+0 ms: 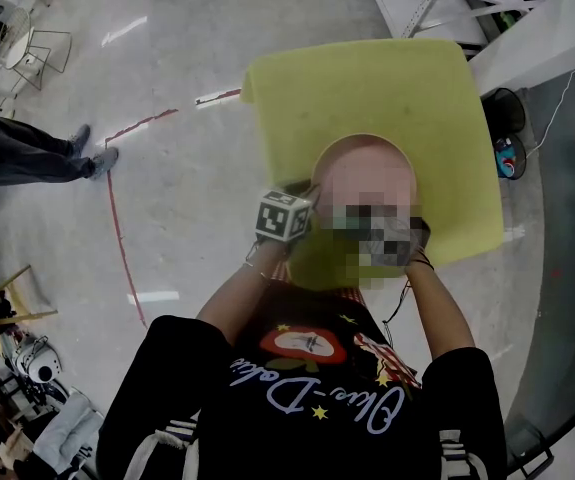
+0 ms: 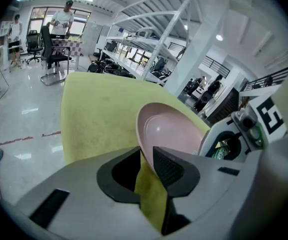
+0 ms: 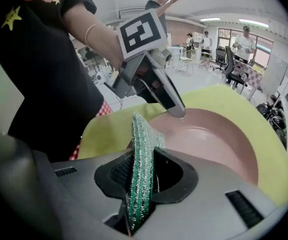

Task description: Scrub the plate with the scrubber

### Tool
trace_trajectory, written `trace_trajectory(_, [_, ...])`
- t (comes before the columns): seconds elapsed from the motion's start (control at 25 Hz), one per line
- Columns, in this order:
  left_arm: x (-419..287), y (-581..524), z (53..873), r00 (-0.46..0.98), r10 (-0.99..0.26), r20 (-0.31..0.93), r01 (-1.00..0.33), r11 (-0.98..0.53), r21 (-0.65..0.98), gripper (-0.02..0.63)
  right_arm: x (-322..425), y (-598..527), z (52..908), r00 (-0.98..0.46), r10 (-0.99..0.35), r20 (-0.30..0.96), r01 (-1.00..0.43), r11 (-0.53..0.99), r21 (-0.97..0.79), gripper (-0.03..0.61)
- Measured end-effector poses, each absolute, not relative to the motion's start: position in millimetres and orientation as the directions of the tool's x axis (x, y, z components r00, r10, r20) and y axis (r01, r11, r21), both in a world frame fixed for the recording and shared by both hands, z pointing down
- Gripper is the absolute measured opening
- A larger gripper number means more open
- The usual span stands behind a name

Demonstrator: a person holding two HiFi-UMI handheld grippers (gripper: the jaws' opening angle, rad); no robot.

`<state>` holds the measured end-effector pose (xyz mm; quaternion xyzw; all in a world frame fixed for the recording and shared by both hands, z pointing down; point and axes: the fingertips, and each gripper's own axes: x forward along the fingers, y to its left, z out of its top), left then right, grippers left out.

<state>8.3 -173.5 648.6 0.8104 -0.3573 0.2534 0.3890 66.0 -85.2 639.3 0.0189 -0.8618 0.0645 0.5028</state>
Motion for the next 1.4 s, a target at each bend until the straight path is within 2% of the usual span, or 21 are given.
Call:
trace_trajectory(0.16, [9.1,-172.6,648.7,0.620,-0.381,0.686,-0.774,-0.437,0.458,0.072,74.3,-117.3,628.1,-0.495,-0.093,0.864,-0.106,0.993,0.046,0.064])
trace_trajectory(0.36, [12.3,-174.5,647.9,0.621,-0.381,0.685,-0.774,-0.436,0.460,0.072,93.1,-178.2,617.4,-0.468,-0.282,0.837,-0.190,0.958,0.216,0.064])
trace_trajectory(0.56, [9.6,-172.2,647.6,0.623,-0.377,0.686,-0.772,-0.438,0.461,0.072,108.9,-215.3,619.7,-0.406,-0.368,0.836,-0.236,0.926,0.294,0.064])
trace_trajectory(0.8, [7.6,-171.0,648.3,0.624,-0.373,0.687,-0.770,-0.446,0.457,0.072,114.7,-216.5,638.7,-0.371,-0.342,0.863,-0.181,0.939,0.294,0.064])
trace_trajectory(1.0, [5.5,-170.5,647.9,0.621,-0.374,0.689,-0.772,-0.448,0.452,0.072,111.5,-205.7,647.9,-0.362,-0.287,0.887,-0.244,0.947,0.207,0.066])
trace_trajectory(1.4, [5.6,-173.6,648.2,0.614,-0.380,0.691,-0.776,-0.452,0.441,0.072,110.4,-159.9,652.5,-0.359,-0.194,0.913,-0.202,0.971,0.127,0.066])
